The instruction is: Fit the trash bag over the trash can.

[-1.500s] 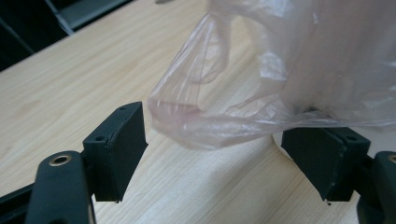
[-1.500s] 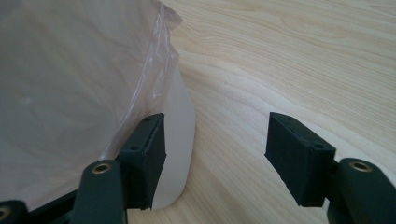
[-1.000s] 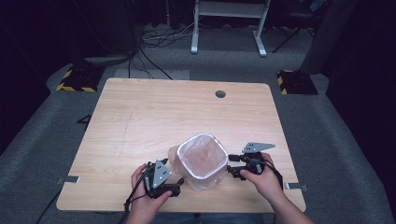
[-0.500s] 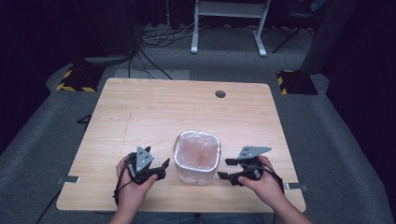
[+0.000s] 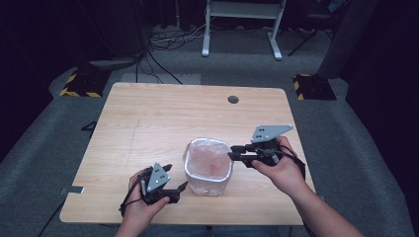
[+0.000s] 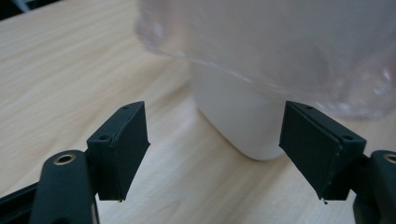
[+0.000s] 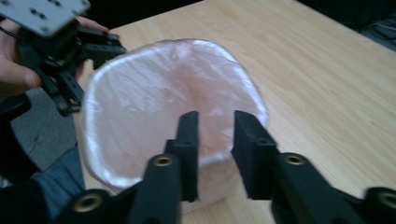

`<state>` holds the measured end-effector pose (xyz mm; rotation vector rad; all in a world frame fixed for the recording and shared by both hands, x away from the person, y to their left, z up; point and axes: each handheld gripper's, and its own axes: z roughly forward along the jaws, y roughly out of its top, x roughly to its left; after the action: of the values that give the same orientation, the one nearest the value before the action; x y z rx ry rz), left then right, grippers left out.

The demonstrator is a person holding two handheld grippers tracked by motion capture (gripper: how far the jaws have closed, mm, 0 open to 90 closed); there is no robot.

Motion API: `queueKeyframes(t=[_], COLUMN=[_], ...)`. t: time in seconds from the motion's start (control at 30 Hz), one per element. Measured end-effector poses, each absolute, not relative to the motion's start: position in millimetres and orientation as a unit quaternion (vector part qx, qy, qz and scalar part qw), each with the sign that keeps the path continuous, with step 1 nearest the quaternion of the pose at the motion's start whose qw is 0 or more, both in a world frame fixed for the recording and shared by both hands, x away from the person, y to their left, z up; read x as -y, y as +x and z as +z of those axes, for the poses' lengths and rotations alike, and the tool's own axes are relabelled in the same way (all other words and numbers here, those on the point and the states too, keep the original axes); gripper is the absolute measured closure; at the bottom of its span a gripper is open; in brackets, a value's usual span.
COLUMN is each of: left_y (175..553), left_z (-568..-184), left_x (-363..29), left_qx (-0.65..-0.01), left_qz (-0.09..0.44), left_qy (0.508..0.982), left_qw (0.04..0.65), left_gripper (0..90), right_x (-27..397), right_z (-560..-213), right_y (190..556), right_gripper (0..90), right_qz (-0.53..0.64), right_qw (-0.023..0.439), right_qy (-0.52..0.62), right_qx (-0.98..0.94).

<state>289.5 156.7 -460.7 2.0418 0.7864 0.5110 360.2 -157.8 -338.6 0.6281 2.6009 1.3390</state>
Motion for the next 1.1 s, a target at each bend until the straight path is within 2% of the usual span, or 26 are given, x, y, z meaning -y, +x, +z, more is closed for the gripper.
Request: queueKeyframes(t=[0.1, 0.27, 0.33, 0.43, 0.83, 1.1], left_y=[288, 293, 293, 292, 290, 290], left_z=[-467, -471, -472, -471, -469, -468], left_x=[-144, -135, -131, -127, -121, -121], left_qx=[-0.289, -0.288, -0.283, -0.278, -0.269, -0.267], left_qz=[0.195, 0.190, 0.186, 0.181, 0.180, 0.179], left_qy=[0.835, 0.837, 0.840, 0.839, 0.841, 0.840], left_qw=[0.425, 0.425, 0.425, 0.430, 0.433, 0.438], left_gripper=[24.9, 25.7, 30.0, 33.4, 33.3, 32.2], right_x=[136, 113, 102, 84, 43, 38], right_z=[-335, -338, -340, -345, -362, -368], right_y=[365, 374, 378, 383, 384, 383], right_gripper=[84.6, 85.7, 85.9, 86.0, 84.8, 80.9], right_qz=[0.421, 0.388, 0.369, 0.337, 0.293, 0.271], right_qw=[0.061, 0.046, 0.044, 0.041, 0.011, -0.001], right_qy=[0.197, 0.198, 0.197, 0.196, 0.178, 0.172], right_qx=[-0.883, -0.899, -0.907, -0.920, -0.939, -0.947])
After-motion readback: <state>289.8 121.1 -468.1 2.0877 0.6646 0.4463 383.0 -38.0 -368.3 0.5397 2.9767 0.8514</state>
